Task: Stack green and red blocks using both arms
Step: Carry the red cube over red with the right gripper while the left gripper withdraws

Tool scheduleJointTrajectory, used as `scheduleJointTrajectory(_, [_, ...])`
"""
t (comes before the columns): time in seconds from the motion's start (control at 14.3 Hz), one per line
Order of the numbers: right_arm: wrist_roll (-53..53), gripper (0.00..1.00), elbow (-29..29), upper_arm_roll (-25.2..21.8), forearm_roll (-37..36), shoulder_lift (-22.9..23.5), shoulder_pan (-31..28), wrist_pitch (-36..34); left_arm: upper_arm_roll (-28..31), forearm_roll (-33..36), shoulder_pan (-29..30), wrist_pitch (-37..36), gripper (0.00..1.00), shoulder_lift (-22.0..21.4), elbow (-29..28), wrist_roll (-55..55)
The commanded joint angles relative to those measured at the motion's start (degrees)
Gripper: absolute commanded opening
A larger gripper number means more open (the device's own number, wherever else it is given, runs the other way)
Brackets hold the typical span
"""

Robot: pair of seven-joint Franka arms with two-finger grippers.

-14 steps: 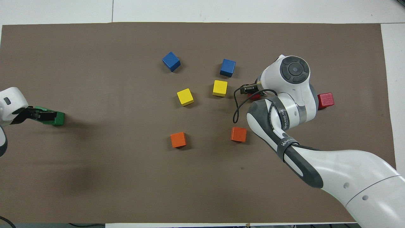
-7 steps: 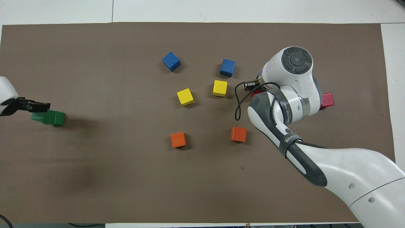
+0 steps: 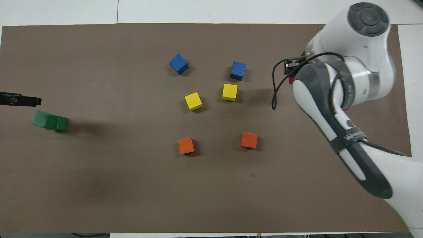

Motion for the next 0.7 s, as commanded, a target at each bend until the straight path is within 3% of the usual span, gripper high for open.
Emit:
scheduleJointTrajectory(0.0, [-7.7, 0.00, -2.5, 0.9, 0.7, -1.5, -5.7, -0.6, 0.0, 1.6, -0.5, -4.4, 1.00, -3.5, -0.2, -1.8])
scheduleJointTrajectory(0.42, [-7.3, 0.00, -20.0, 0.9, 0.7, -7.4, -8.1, 15.1, -0.9, 5.2, -2.4, -11.9, 1.00, -4.3, 4.2, -12.4])
scheduleJointTrajectory(0.63, [-5.2, 0.00, -23.9, 1.0, 0.7, -8.5, -7.9, 17.5, -1.0, 5.2, -2.8, -12.9, 1.00, -4.4, 4.3, -12.7])
